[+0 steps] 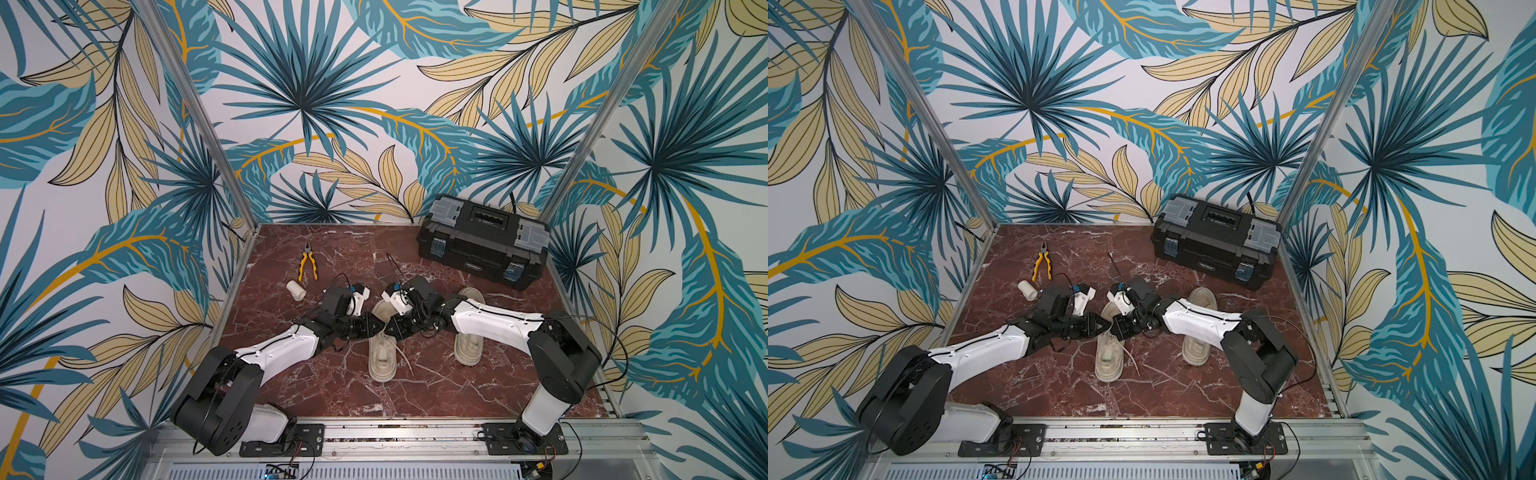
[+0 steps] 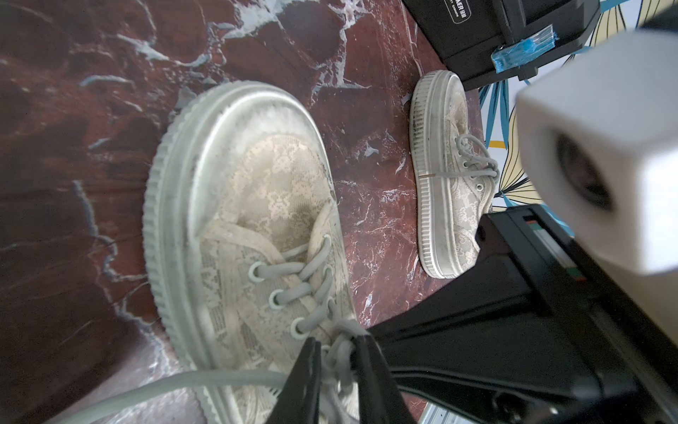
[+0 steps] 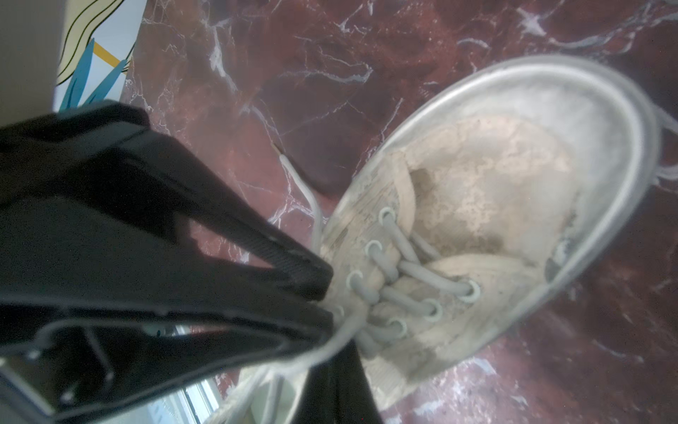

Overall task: Tie the shoes
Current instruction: Cross the shoelace with the shoelace, then tie the shoelace on the shoe.

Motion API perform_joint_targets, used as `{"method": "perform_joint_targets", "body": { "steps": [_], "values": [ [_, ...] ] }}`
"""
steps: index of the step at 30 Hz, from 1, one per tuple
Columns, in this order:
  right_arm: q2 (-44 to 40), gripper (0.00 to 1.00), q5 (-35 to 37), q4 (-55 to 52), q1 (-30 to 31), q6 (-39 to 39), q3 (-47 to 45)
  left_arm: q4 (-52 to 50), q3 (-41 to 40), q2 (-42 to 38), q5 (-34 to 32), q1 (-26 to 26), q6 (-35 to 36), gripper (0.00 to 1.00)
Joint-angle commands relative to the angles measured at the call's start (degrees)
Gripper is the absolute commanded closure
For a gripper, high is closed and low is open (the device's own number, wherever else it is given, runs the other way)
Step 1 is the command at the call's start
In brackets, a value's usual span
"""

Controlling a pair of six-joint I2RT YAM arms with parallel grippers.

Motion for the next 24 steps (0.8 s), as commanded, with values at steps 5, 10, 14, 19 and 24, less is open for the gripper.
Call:
{"method": "perform_joint_targets", "body": {
  "steps": [5, 10, 14, 19, 24],
  "values": [
    [-1.54, 1.00, 0.81, 0.25, 0.07, 0.20, -0.56, 0.27, 0.49, 1.04, 0.06, -0.76, 0.76, 0.88],
    [-4.15, 0.95, 2.31, -0.72, -0.19, -0.14, -1.26, -0.20, 0.75, 0.29, -0.28, -0.72, 0.62, 0.98],
    [-8.67, 0.83, 5.17, -3.82, -0.64, -0.84, -2.67, -0.13, 0.82, -0.35, -0.74, -0.72, 0.16, 1.00],
    [-14.60, 0.65, 3.96, -6.40, -0.31, 1.38, -4.66, -0.16, 1.10, -0.51, -0.64, -1.08, 0.33, 1.00],
    [-16.21, 0.56, 3.21, -5.84, 2.69, 4.86, -6.62, -0.17, 1.28, -0.51, -0.83, -1.17, 0.42, 1.00]
  ]
}}
